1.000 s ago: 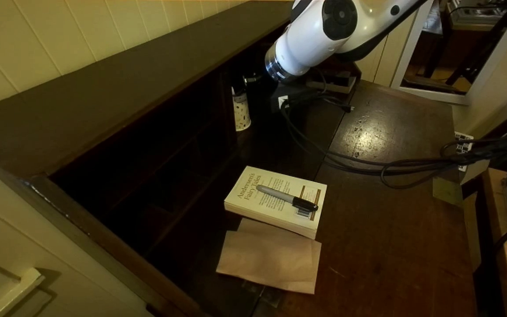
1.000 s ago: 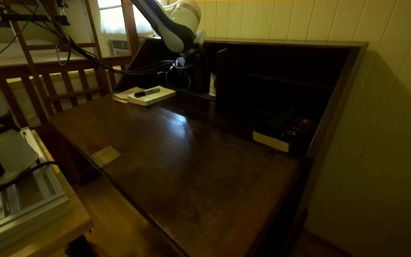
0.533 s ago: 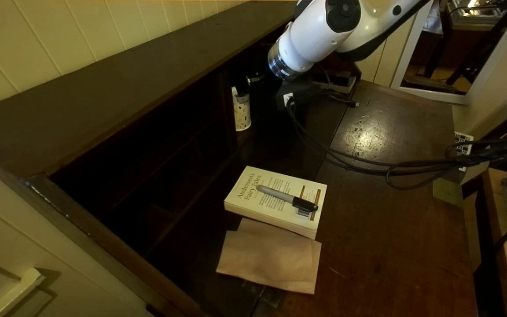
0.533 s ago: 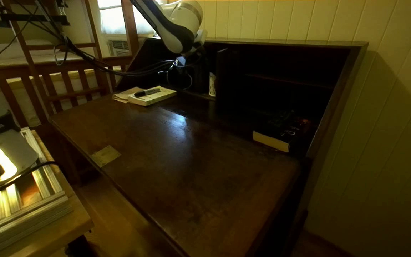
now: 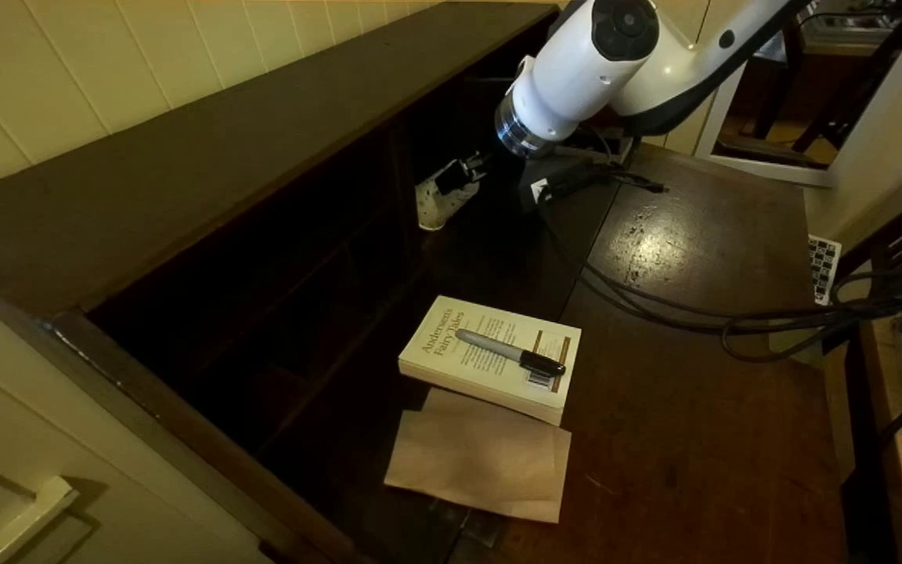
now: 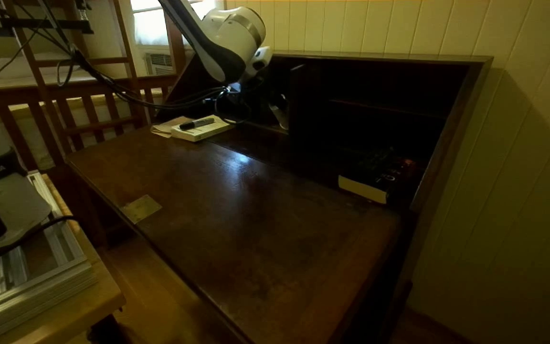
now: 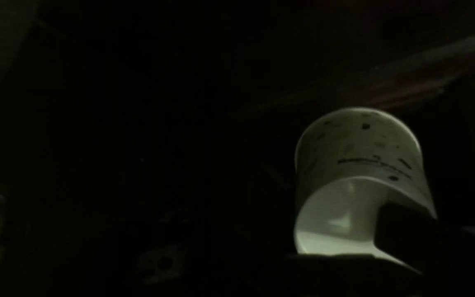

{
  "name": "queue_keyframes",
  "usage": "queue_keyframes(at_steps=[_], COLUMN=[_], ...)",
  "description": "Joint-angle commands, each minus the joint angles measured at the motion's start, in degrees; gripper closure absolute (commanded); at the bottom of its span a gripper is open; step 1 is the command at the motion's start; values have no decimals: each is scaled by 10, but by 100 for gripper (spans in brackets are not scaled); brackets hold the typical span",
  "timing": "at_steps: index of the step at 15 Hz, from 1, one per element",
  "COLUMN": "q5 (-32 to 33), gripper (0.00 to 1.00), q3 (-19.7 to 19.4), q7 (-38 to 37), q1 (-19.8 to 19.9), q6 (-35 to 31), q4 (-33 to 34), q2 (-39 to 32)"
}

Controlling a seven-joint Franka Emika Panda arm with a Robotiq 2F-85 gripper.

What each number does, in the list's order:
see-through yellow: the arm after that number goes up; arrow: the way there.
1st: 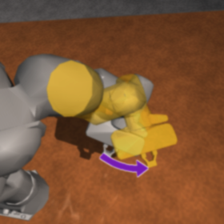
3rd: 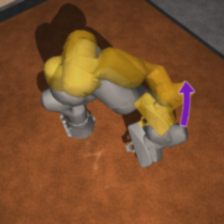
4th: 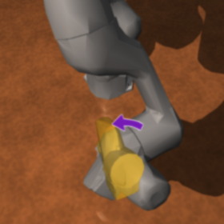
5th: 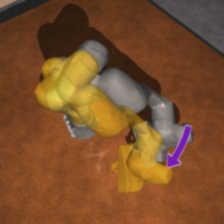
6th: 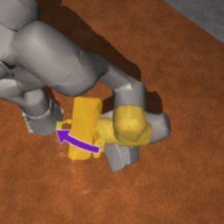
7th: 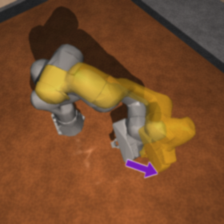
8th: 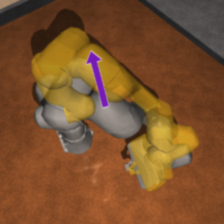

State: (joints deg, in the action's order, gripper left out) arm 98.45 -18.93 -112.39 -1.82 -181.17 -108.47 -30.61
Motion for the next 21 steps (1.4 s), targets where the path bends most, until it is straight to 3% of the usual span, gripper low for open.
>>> queue_keyframes(at_steps=[1, 7, 8, 11, 14, 16, 17, 21], q5=[-88, -247, -271, -379, -494, -581, -575, -574], gripper=[0, 0, 0, 0, 0, 0, 0, 0], q3=[-17, 35, 72, 117, 179, 165, 184, 169], q7=[111, 324, 363, 483, 602, 674, 666, 671], q1=[-21, 9, 38, 57, 96, 71, 91, 87], q6=[19, 59, 76, 109, 182, 209, 226, 207], q4=[-81, -181, -193, -232, -239, -234, -223, -201], q2=[26, 80, 92, 118, 154, 176, 186, 203])
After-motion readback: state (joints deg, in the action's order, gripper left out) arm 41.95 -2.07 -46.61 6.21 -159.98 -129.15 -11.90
